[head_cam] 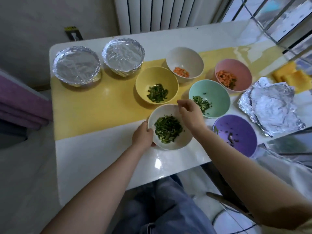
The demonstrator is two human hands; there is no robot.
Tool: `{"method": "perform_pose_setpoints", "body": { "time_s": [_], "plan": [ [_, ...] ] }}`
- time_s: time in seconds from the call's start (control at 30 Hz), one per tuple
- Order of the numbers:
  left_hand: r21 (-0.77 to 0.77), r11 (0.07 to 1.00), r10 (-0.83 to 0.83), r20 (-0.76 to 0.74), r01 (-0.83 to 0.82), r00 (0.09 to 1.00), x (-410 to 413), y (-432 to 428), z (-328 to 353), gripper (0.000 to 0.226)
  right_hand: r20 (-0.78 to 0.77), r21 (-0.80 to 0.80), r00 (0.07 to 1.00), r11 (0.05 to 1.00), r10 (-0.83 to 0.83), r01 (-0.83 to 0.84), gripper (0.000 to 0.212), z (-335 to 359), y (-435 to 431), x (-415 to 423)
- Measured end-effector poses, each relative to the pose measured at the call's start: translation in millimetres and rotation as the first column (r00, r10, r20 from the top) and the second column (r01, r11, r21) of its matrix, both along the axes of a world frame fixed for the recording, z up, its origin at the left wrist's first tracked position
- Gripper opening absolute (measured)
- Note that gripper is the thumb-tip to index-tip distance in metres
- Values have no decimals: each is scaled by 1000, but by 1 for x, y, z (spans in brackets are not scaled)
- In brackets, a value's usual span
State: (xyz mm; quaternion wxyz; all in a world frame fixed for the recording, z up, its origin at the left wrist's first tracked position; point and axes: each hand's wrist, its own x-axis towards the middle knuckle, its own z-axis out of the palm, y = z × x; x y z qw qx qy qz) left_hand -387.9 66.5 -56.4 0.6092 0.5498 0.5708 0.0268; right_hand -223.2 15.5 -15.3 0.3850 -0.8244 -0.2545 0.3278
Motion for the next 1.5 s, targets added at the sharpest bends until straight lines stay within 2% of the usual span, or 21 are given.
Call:
{"method": "perform_pose_setpoints", "body": {
  "time_s": [0.07,0.13,0.23,0.33,0.37,0.43,0.57,0.63,0.7,0.77,0.8,0.83,0.9,0.97,1.07,1.17,1.27,1.33,1.37,1.43,1.5],
  "plan": [
    [90,996,5,-59,0,998,-3,-2,1,36,105,-16,994,999,29,-28,34,-1,-11,1],
    [117,992,50,-101,-38,994,-14,0,3,35,128,-25,991,999,47,-44,38,-5,-16,0],
    [117,986,137,-146,-120,980,-45,3,8,29,-48,-64,997,996,59,-62,44,-16,-18,-6],
    [89,977,207,-201,-192,958,-79,-4,12,24,-297,-112,936,967,188,-229,35,-23,-16,-25],
    [70,973,228,-220,-218,948,-89,-8,12,26,-331,-111,913,950,241,-291,31,-24,-16,-34],
    [38,962,270,-243,-269,932,-103,-17,10,29,-308,-93,893,924,327,-370,30,-26,-15,-50],
    [-3,938,335,-261,-348,905,-115,-33,10,33,-253,-84,889,907,381,-413,36,-32,-14,-66],
    [122,949,315,-364,-291,877,-114,-39,13,42,-238,-69,884,901,403,-429,35,-33,-19,-64],
    [414,887,379,-403,-204,833,-106,-45,22,48,-183,-35,900,912,395,-408,33,-28,-26,-54],
    [678,719,417,-245,-153,875,-89,-51,37,43,-120,14,933,940,340,-341,30,-20,-34,-35],
    [746,650,383,-158,-144,910,-77,-52,43,39,-90,35,949,953,303,-301,29,-17,-37,-23],
    [774,619,319,-94,-132,943,-62,-54,50,36,-57,49,962,963,268,-266,27,-13,-42,-9],
    [753,650,162,-2,-105,987,-27,-59,58,28,10,65,980,977,201,-201,24,-9,-52,20],
    [685,727,0,65,-45,998,12,-65,60,23,109,63,984,987,139,-146,24,-8,-66,49],
    [459,881,-160,62,114,985,67,-78,47,20,239,45,968,995,74,-87,25,-4,-90,89],
    [190,958,-222,23,213,975,113,-94,31,26,307,13,950,998,57,-64,24,-4,-112,124],
    [-5,984,-176,21,176,984,148,-108,17,50,406,-6,909,995,91,-96,30,-11,-129,157],
    [-49,985,-166,3,166,986,160,-112,4,50,459,-159,871,981,176,-114,45,-15,-136,179],
    [-51,985,-162,3,162,987,163,-113,0,40,426,-264,875,956,232,-125,54,-16,-137,188],
    [39,983,-178,-4,178,984,168,-113,-8,27,222,-453,922,871,316,-189,61,-21,-137,205],
    [135,970,-195,-56,201,979,168,-111,-8,24,-10,-568,931,764,365,-306,45,-26,-137,212]
  ]
}}
